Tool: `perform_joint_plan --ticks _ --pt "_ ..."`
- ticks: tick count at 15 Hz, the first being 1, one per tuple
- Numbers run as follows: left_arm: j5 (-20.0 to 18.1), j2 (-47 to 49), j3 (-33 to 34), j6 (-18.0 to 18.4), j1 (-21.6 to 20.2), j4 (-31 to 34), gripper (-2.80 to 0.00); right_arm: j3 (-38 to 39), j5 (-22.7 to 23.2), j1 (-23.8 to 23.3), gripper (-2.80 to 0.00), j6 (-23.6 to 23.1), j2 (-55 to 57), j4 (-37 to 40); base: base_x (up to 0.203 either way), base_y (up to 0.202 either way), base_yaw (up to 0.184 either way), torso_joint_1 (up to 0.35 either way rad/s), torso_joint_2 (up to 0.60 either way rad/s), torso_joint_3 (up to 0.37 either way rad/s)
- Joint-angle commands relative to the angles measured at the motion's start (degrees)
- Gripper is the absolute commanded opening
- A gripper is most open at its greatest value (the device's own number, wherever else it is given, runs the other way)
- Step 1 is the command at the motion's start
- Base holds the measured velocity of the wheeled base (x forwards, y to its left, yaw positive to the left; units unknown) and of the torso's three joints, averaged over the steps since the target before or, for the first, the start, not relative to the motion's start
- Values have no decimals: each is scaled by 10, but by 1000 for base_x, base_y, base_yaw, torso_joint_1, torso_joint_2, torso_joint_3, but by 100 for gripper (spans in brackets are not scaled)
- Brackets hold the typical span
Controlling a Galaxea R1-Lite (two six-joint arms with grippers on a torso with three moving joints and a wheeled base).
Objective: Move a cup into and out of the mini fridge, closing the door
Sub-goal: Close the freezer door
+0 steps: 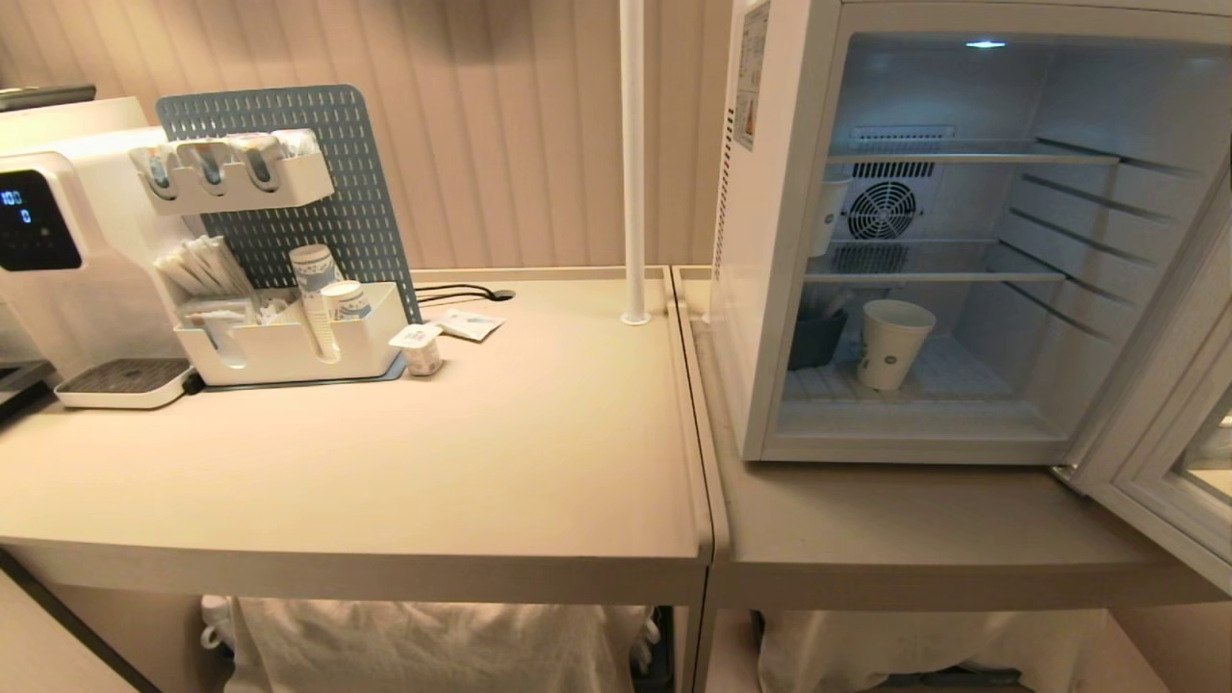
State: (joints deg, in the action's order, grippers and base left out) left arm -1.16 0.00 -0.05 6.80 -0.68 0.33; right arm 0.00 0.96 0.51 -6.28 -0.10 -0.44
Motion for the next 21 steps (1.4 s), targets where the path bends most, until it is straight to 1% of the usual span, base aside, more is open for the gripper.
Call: perform_joint_plan --ticks 1,2,7,17,21 --pt "1 0 0 2 0 0 -280 0 0 0 -280 0 1 0 0 0 0 0 0 0" --pt "1 0 0 -4 0 1 -280 0 0 0 -280 0 0 0 0 0 0 0 0 0" --pt "2 1 0 -1 0 2 -280 0 0 0 -280 0 1 0 -19 0 0 1 2 1" --pt "2 1 0 -1 0 2 -280 0 1 0 -280 0 1 0 -191 -3 -1 1 1 4" --pt "1 0 0 0 0 2 -280 0 0 0 -280 0 1 0 -193 -100 -3 1 3 2"
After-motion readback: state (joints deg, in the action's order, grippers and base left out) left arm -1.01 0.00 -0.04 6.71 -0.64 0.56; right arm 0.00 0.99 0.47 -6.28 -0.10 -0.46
